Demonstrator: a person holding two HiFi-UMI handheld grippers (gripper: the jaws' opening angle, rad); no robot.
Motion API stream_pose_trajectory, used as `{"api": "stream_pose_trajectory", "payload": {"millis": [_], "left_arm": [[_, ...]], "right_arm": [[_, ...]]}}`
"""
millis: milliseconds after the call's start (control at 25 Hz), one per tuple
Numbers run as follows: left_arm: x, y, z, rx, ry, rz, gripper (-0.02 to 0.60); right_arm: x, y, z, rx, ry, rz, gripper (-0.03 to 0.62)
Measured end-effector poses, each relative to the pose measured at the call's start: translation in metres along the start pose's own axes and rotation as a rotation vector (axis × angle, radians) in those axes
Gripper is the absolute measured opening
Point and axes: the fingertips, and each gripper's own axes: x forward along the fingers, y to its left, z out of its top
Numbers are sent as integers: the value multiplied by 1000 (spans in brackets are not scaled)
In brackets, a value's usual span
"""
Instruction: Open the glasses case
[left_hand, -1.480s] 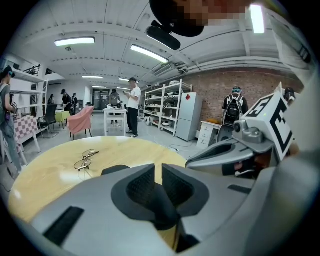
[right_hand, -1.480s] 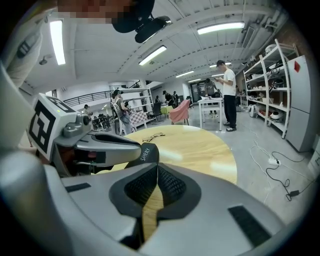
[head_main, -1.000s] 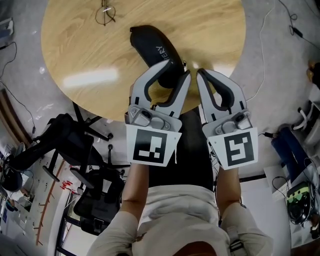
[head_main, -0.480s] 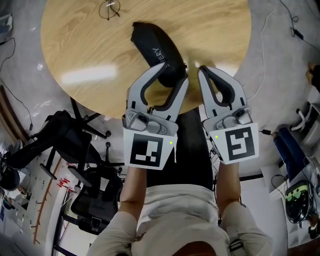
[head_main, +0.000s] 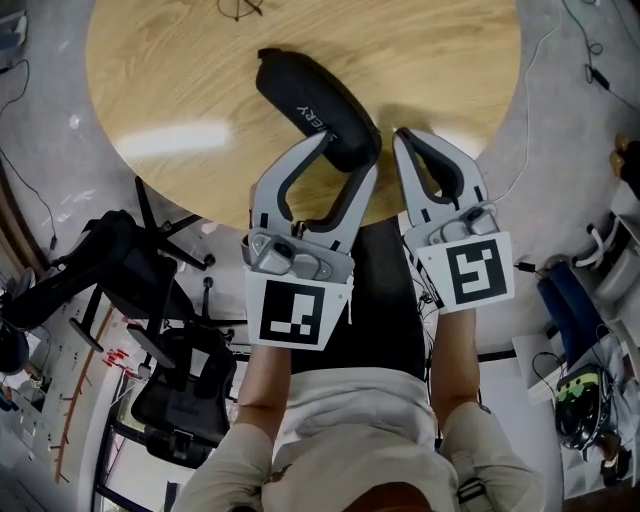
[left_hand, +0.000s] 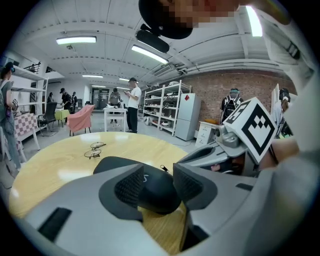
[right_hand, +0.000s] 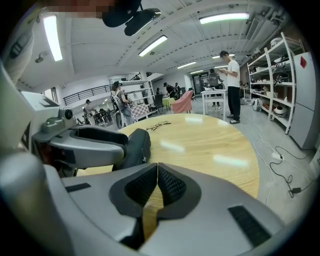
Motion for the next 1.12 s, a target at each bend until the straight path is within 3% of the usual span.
{"api": "stream_pose_trajectory", "payload": {"millis": [240,600,880,1120], "left_arm": [[-10,5,-2,3,-5,21,193],[-26,22,-20,36,24,70,301],[-31,40,-39,-12,44,160,365],[-23,49,-48,-58,65,212,385]], "right_arm": [[13,13,-5,-15,43,68,20],[26,44,6,-29,42,187,20],[36,69,9,-27,63,269,20],[42,62,3,11,94,296,20]]}}
